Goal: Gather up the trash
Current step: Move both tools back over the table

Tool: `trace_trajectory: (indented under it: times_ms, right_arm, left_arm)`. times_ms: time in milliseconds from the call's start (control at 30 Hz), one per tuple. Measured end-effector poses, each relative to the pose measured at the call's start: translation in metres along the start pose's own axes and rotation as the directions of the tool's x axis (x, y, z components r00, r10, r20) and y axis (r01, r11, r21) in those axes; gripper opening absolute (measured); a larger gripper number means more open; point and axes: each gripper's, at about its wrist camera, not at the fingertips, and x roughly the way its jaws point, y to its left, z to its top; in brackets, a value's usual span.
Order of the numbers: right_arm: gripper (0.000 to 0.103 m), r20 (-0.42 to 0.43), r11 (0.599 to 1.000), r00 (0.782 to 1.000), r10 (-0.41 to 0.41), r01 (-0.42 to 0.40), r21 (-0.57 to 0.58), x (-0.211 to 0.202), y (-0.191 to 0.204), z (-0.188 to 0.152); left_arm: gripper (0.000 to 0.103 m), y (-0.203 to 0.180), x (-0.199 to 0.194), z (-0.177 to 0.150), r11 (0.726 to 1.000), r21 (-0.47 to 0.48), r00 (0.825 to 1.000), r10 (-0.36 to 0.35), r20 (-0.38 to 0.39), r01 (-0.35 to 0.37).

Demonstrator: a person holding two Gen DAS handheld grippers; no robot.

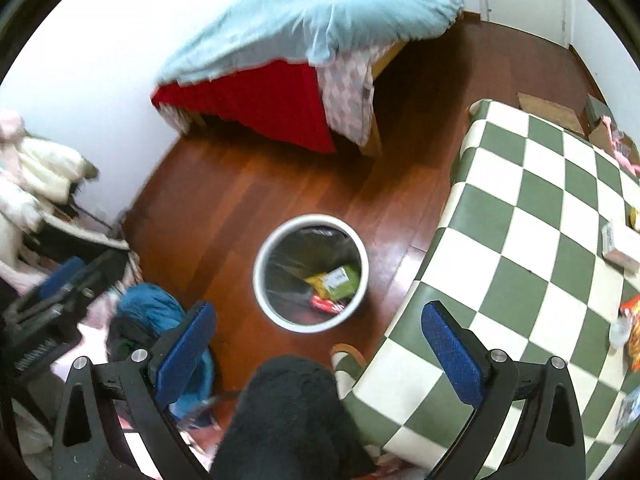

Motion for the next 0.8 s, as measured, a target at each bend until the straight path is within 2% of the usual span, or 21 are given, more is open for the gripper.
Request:
trace_trajectory:
  times_ms: [167,233,367,400,467,600,700,800]
  right_arm:
    - [0.103,0.090,0.994,0.996,0.023,-0.032,0.106,-0.046,-0.034,-0.019]
    - [0.103,0.109,0.983,0.994,0.022,-0.042,0.179,-0.063,-0.061,-0.033]
    - [0.103,0.121,0.930,0.991,-0.062,0.013,0.368,-0.092,-0.138,-0.069]
    - [0.103,0.123,0.902,0.987,-0.103,0.040,0.430,-0.101,-0.166,-0.081]
    - [0.103,0.108,0.843,0.977,-0.182,0.099,0.529,-0.114,-0.213,-0.102]
    - [0.103,0.045,0.655,0.939,-0.342,0.203,0.728,-0.138,-0.319,-0.153]
    - [0.103,-0.019,0.533,0.921,-0.389,0.242,0.811,-0.140,-0.381,-0.182]
    - [0.103,-0.063,0.466,0.923,-0.379,0.250,0.849,-0.129,-0.425,-0.197]
  left_arm:
    - [0.097,-0.030,-0.021,-0.008,0.999,0.034,0.999,-0.020,0.028,0.019]
    - [0.097,-0.048,-0.021,-0.014,0.998,0.055,0.999,-0.024,0.024,0.022]
    - [0.099,-0.093,-0.010,-0.028,0.994,0.100,0.999,-0.049,0.002,0.048]
    - [0.103,-0.111,-0.003,-0.032,0.990,0.121,0.998,-0.067,-0.022,0.069]
    - [0.103,-0.142,0.010,-0.039,0.983,0.156,0.994,-0.091,-0.061,0.099]
    - [0.103,-0.220,0.042,-0.062,0.956,0.253,0.984,-0.113,-0.141,0.146]
    - [0.103,-0.276,0.069,-0.082,0.935,0.310,0.973,-0.110,-0.205,0.171]
    - [0.103,-0.325,0.088,-0.100,0.914,0.356,0.958,-0.100,-0.268,0.195]
